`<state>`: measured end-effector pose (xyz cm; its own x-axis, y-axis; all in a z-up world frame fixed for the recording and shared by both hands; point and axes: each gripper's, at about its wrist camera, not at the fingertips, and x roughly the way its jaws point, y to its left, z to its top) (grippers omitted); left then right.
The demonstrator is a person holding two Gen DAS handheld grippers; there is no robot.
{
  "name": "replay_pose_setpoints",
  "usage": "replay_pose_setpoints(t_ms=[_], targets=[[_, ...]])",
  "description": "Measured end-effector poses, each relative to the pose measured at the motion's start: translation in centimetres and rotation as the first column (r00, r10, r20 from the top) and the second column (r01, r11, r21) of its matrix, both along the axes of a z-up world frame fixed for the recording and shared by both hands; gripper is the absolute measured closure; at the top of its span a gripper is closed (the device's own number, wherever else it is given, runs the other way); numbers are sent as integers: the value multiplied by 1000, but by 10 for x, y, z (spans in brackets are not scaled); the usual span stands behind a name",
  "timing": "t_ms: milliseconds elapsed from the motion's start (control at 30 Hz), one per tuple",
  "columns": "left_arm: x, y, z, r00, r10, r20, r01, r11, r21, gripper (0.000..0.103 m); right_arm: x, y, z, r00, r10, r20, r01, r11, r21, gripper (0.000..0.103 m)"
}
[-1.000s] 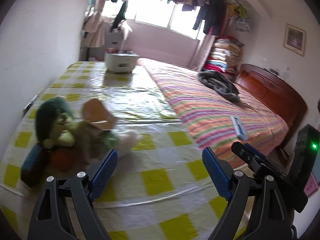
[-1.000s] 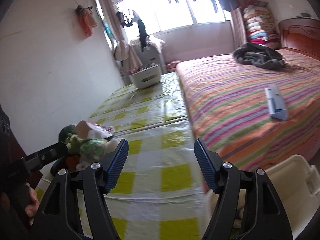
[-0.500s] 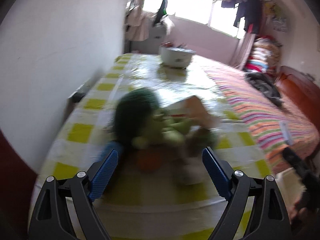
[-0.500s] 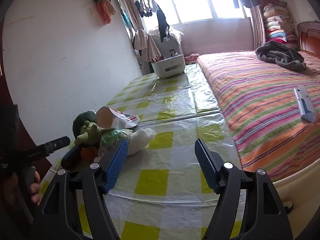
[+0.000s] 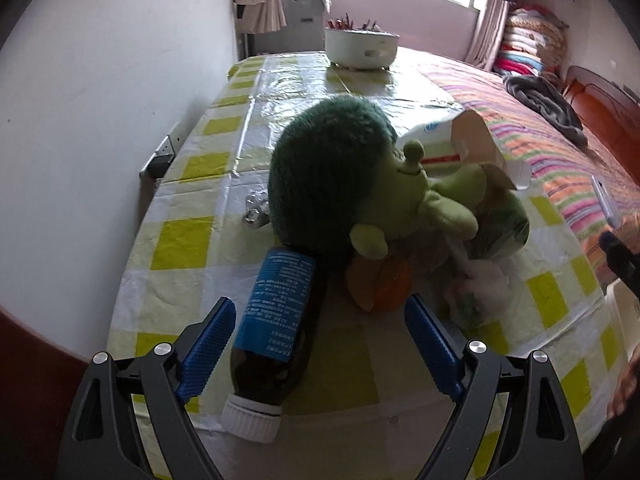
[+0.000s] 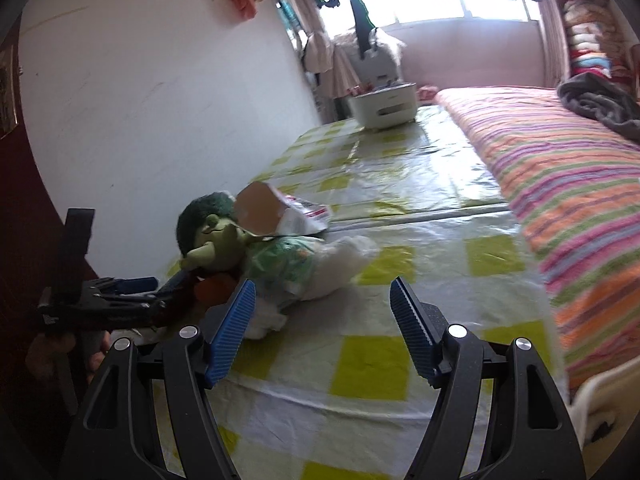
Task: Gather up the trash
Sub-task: 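Grasp the dark bottle with the left tool while the right tool grasps the clear plastic bag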
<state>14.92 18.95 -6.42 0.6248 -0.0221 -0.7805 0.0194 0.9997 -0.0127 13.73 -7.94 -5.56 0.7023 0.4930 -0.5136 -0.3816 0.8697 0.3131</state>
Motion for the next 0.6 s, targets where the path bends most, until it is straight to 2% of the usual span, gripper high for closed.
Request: replay_pose_setpoints(t_ms=[267,433,533,567,600], targets=[[10,5,-7,1000,11,-6,-11,1000,-9,19,26,48,-5,994,109,-20,-110,992,-58,34],[12,6,-10,1000,9,-3,-9,1000,2,20,39,72,-9,991,133,-25,-136,984,-119,34],[13,6,-11,1000,7,-4,-7,1000,1,25,51,76,-16,991,126,-55,-132,982,-137,42],[14,7,-12,1000,7,-4,-7,1000,-3,26,54,76,-19,990,126,-68,-134,981,-139,52],[13,7,-12,1000,7,-3,-7,1000,-7,26,57,77,-22,989,126,-78,-136,980,-145,53]])
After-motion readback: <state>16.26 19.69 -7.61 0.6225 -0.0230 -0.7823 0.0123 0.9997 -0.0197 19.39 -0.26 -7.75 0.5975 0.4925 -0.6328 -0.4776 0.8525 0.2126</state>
